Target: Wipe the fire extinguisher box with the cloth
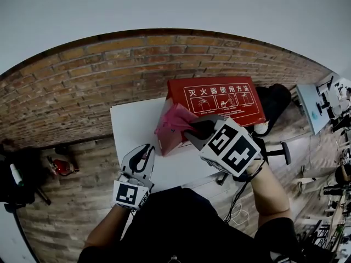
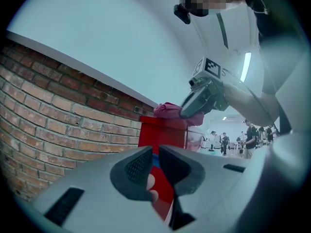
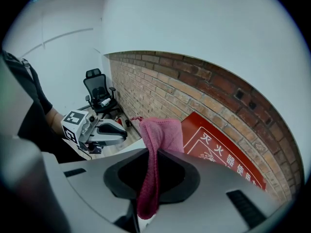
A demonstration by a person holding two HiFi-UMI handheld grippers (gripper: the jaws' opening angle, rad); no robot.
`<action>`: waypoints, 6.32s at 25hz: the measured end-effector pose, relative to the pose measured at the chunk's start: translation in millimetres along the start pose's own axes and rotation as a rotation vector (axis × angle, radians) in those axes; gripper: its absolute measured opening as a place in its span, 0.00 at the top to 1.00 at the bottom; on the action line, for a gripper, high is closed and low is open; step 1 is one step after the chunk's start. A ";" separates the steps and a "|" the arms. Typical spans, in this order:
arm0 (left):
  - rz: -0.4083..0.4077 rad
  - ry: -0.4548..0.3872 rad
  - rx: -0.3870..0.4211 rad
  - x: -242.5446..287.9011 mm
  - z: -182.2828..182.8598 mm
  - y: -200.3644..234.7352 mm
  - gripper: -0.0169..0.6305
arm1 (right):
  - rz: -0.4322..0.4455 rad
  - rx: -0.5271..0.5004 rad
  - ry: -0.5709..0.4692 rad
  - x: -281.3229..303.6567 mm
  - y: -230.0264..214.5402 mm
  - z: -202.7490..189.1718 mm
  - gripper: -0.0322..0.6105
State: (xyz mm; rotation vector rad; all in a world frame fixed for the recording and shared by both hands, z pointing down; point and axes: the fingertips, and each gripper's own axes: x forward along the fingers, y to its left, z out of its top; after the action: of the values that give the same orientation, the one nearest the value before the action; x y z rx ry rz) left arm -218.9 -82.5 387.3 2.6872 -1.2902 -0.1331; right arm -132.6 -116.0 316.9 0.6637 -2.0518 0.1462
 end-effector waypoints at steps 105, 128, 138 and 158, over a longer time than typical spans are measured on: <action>0.093 0.040 0.098 68.6 -3.7 -79.9 0.87 | -0.097 0.242 -0.108 -90.2 -170.1 -178.1 0.85; 0.192 0.055 0.176 69.8 -3.6 -80.0 0.87 | -0.119 0.273 -0.155 -107.8 -212.0 -220.0 0.85; 0.298 0.035 0.187 69.6 4.4 -81.0 0.87 | -0.158 0.294 -0.196 -108.0 -241.2 -245.6 0.85; 0.166 0.030 0.184 37.2 -8.9 -96.7 0.87 | -0.321 0.569 -0.497 -156.5 -239.0 -250.5 0.85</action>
State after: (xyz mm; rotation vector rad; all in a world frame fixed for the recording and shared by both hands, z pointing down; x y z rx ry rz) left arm -120.2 -51.1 378.2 2.7006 -1.5801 0.0486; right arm 242.8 -167.0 289.2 1.4929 -2.3462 0.4207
